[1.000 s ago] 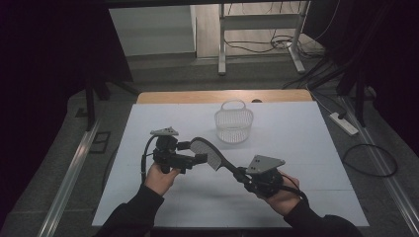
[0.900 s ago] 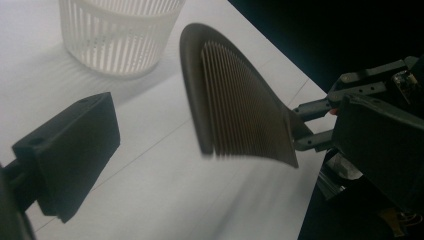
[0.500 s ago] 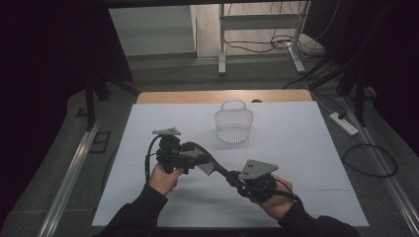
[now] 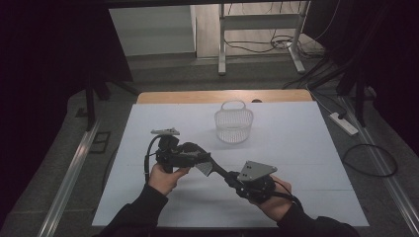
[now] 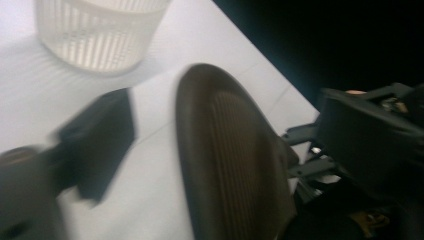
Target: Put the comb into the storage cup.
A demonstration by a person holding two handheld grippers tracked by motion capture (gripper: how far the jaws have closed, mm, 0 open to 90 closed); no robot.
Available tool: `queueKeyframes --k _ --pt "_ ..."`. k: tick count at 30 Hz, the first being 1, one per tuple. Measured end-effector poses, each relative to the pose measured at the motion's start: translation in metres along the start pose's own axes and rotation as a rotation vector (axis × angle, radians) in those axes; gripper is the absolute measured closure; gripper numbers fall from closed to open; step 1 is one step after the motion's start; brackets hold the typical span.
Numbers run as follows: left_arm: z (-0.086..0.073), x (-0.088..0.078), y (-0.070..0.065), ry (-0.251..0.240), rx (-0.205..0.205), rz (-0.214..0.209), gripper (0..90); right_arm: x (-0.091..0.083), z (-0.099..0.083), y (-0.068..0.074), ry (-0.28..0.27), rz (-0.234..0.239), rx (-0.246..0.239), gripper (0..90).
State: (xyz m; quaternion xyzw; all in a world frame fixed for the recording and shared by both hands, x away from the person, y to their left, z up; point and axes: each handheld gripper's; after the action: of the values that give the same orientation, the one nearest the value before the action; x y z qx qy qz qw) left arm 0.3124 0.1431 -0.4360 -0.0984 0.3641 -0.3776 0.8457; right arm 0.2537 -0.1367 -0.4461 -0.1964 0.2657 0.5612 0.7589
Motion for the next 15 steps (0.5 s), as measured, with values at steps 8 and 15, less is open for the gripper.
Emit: queueKeyframes --k 8,15 --pt "-0.0021 -0.0038 0.0052 -0.014 -0.056 -0.085 59.3 -0.0007 -0.0003 -0.0008 -0.001 -0.011 -0.001 72.2" --pt "-0.0037 -0.0014 0.0075 0.005 -0.084 -0.131 75.2 -0.0008 -0.0003 -0.0007 -0.003 -0.015 -0.002 72.2"
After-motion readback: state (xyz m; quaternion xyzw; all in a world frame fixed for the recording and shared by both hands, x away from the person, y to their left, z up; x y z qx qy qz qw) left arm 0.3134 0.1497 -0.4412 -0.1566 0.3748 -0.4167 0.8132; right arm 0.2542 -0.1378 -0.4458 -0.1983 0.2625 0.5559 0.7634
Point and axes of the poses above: each handheld gripper's, and its own axes: x roughly forward along the jaws, z roughly out of its top, y roughly to its left, and after that the axes turned 14 degrees about z, right-handed
